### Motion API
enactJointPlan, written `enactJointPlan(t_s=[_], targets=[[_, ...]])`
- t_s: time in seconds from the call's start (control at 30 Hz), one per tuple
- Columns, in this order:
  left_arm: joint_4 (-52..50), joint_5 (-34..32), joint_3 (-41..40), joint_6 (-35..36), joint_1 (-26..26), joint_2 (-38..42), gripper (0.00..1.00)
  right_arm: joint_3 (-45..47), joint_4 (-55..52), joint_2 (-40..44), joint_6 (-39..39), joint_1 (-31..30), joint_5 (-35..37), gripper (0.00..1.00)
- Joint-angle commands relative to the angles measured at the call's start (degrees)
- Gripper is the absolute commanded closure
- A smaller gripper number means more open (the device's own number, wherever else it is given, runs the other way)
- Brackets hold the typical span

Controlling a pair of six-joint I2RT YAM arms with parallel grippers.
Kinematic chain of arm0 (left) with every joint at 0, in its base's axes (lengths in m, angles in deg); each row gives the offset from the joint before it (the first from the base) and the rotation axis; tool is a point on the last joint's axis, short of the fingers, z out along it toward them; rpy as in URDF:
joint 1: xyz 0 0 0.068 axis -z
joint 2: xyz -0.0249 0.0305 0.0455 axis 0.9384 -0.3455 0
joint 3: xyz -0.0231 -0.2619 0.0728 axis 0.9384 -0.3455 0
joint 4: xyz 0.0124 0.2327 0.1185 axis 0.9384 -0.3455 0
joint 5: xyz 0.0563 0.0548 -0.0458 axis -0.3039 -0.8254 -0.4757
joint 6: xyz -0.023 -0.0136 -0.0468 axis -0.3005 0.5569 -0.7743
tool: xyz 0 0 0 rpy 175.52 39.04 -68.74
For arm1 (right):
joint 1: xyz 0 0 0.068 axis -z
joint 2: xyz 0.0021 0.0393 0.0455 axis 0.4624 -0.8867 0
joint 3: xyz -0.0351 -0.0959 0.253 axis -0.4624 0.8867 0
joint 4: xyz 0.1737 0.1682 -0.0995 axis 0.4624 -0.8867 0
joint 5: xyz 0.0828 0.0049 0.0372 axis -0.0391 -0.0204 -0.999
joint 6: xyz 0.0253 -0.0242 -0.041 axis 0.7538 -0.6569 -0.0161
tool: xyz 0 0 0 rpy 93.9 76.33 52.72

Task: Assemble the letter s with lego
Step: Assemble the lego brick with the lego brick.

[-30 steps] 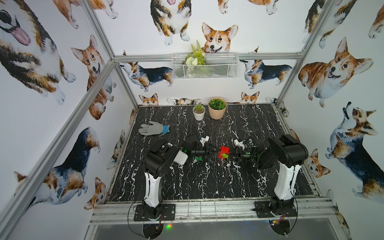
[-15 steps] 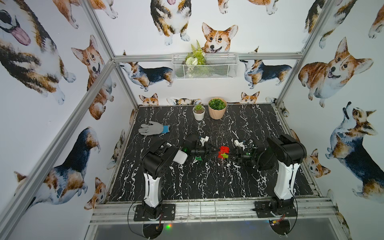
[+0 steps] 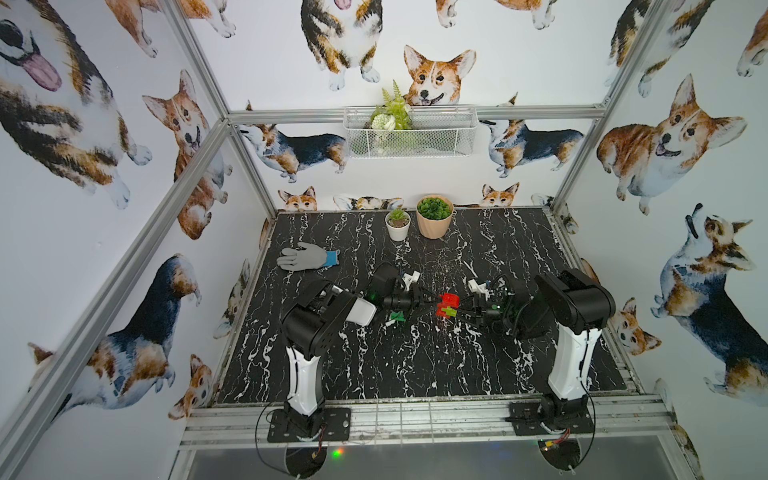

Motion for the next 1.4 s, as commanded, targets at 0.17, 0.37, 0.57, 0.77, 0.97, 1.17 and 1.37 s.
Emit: enactJointPlan(t_s=[0.17,0.37,0.57,0.77,0.97,1.17,1.37], targets=[[-12.52,0.17,1.59,6.24,0.27,0.75,0.61,0.20,-7.92,0.13,-1.22,0.07,3.95,0.52],[-11.37,0.48,1.81,5.46,0.21,1.36,0.61,0.36,-6.43,-0.14,-0.57,0.05,3.60,0.51],[-11.44,0.52,2.16,5.28,0.18,1.89,0.57,0.59,-3.45,-0.75,1.07,0.07,3.26,0.49],[-11.55,0.52,2.36,5.20,0.01,2.14,0.56,0.89,-2.51,-1.10,1.42,0.25,3.14,0.49],[-10.79,0.68,2.67,4.51,-0.06,2.34,0.56,1.00,-1.28,-1.43,1.95,0.38,2.73,0.49],[-9.95,0.87,2.82,3.77,-0.14,2.57,0.55,1.34,2.25,-2.28,4.19,0.51,2.29,0.47],[-9.70,0.96,2.75,3.61,-0.13,2.59,0.53,1.41,2.59,-1.99,4.42,0.58,2.10,0.46]])
